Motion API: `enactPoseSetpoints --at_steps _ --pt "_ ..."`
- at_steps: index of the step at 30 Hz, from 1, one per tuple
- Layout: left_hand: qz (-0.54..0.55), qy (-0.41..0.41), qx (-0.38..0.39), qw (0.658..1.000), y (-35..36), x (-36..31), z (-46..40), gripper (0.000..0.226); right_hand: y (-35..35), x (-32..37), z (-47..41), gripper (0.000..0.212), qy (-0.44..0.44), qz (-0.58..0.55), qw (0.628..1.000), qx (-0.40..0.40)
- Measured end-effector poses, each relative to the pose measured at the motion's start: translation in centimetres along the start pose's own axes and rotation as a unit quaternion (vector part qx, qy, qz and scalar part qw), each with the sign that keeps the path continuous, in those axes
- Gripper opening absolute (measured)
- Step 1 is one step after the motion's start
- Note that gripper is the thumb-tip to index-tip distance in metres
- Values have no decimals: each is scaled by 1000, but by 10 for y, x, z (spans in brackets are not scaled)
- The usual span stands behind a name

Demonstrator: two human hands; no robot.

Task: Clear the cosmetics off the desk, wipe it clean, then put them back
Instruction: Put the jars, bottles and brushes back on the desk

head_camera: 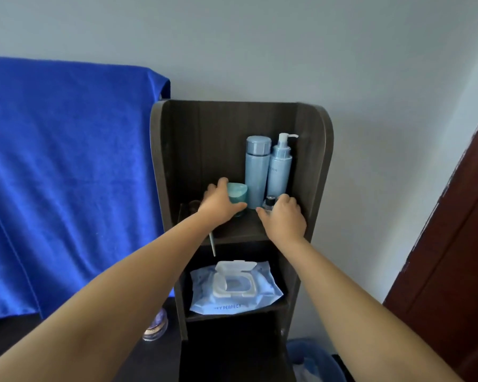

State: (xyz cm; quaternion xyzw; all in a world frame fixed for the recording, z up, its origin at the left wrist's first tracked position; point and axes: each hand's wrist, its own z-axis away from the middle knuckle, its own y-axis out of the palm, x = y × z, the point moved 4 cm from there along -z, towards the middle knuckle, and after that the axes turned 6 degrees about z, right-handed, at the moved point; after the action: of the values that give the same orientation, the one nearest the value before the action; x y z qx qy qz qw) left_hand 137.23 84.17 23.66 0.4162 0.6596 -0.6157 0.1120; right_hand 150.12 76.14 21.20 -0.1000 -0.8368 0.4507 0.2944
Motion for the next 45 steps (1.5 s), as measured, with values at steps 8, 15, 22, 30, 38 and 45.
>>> enactPoseSetpoints --at_steps 8,15,22,30,38,45 --pt "32 22 -12 999 -5 2 4 72 -1 -7 1 38 -17 -88 996 2" --pt "123 122 -45 984 -37 -11 65 69 -50 -15 46 26 -99 -269 958 25" --pt "182 146 -26 972 -89 31 164 63 -51 31 125 29 -186 -353 903 161" --pt "177 -25 -45 983 -102 225 193 63 107 95 208 27 -153 -320 877 324" --pt "98 -163 -15 982 -57 410 187 70 271 138 270 24 -68 -183 919 342" --pt "97 -131 27 986 -31 441 194 76 291 147 284 26 -91 -70 941 318"
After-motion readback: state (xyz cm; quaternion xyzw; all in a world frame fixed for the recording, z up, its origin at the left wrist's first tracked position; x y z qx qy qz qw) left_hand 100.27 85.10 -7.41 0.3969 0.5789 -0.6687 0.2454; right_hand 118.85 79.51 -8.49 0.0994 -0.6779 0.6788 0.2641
